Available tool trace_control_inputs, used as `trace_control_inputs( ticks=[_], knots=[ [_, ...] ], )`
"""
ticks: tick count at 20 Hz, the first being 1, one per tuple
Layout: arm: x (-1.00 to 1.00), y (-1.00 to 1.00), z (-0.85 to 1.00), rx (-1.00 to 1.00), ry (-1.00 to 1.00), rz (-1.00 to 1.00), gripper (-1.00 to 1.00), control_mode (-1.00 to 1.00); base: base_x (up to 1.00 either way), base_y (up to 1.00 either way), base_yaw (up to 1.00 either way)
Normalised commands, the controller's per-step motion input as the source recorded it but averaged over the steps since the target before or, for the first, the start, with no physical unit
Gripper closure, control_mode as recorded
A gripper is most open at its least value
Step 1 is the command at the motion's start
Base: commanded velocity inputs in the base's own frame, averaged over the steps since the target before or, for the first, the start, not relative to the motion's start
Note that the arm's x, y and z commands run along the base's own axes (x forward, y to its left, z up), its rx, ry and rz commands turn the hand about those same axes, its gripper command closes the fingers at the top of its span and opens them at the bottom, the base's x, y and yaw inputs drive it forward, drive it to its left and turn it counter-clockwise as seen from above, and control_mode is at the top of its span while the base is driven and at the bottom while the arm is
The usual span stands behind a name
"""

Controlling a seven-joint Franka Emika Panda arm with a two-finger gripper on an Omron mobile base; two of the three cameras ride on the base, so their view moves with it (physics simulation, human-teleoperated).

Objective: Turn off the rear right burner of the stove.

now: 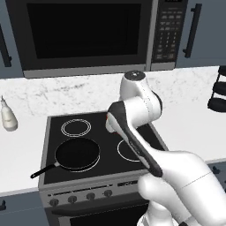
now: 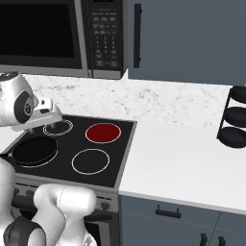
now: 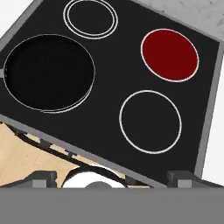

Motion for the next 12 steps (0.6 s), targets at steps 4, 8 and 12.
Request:
trace_control_inputs(
  ticks=[4,8,12],
  knots=[
    [-0.39,1.0,-0.76,-0.08,0.02,0.25,-1.0,-1.0,0.0,0.0,0.0],
    [-0.34,1.0,-0.96,0.0,0.03,0.21,-1.0,-1.0,0.0,0.0,0.0],
    [-0.42,1.0,-1.0,-0.07,0.0,0.19,-1.0,-1.0,0.0,0.0,0.0]
  ],
)
